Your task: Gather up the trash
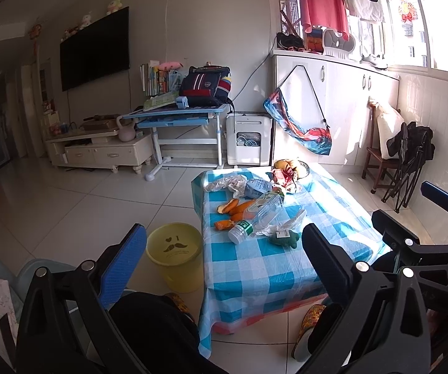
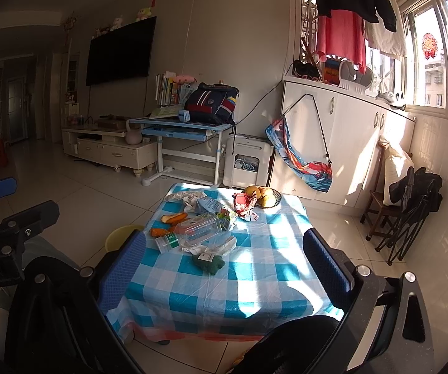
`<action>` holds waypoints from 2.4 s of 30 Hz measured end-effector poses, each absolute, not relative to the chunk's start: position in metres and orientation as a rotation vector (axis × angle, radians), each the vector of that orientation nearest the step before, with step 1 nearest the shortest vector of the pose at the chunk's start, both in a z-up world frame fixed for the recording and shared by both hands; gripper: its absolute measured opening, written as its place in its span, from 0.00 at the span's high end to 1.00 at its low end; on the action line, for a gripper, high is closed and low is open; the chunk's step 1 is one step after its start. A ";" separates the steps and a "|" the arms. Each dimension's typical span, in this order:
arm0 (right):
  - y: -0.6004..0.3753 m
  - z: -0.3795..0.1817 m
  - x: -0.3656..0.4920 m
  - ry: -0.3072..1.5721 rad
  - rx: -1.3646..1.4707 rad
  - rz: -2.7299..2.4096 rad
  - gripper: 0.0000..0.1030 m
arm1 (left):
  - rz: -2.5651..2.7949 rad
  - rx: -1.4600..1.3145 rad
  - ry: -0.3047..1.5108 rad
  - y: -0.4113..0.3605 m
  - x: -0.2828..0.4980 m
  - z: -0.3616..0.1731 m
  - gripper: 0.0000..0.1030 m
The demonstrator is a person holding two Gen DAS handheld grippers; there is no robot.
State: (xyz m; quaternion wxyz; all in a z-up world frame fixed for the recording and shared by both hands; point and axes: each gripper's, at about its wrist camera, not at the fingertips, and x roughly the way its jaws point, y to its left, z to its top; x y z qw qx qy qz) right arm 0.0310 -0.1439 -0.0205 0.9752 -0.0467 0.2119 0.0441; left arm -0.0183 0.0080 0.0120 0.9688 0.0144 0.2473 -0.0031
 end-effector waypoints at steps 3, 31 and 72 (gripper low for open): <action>-0.144 -0.021 0.031 0.428 -0.095 0.090 0.06 | -0.006 0.029 0.499 0.008 -0.018 0.012 0.06; -0.142 -0.040 0.048 0.502 -0.069 0.110 0.06 | -0.020 0.069 0.569 -0.007 0.009 -0.016 0.06; -0.197 -0.161 0.178 0.859 0.199 0.224 0.06 | -0.172 0.235 0.807 -0.048 0.230 -0.140 0.06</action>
